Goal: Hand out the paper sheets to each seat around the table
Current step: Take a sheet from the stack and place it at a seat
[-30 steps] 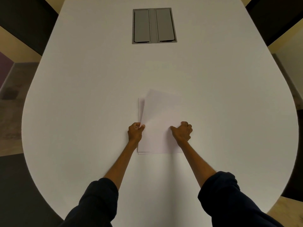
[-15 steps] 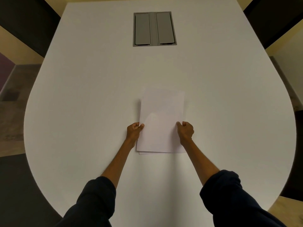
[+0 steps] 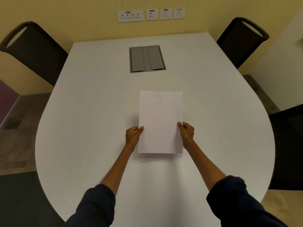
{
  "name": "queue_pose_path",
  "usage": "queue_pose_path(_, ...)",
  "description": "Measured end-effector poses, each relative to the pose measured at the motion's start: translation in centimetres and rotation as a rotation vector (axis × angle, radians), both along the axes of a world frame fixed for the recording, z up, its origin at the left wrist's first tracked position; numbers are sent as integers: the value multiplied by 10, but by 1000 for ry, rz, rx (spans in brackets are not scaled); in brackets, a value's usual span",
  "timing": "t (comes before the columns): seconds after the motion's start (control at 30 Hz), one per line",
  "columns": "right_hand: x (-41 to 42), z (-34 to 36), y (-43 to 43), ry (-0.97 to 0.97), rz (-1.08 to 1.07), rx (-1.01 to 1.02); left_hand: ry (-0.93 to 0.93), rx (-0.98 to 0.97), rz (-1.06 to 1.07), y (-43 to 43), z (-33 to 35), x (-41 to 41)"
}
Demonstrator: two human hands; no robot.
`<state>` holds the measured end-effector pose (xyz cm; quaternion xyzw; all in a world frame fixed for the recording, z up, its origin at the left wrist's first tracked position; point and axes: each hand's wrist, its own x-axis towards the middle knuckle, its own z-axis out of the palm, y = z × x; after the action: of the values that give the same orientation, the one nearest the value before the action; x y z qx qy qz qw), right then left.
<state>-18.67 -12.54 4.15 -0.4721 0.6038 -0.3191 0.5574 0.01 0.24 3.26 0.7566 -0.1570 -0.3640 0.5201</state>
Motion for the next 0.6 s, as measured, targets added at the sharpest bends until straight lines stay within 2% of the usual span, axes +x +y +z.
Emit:
queue_pose_path(0.3, -56, 77, 29, -127, -160, -161, -70, -203, -109, -5, 78, -37)
queue_pose_path(0.43, -91, 106, 46, -193, -283, -258, -133, -330, -175, -5, 111, -69)
queue_pose_path(0.6, -145, 136, 64, -258, -387, -325, -124, -403, -218, -13, 142, -123)
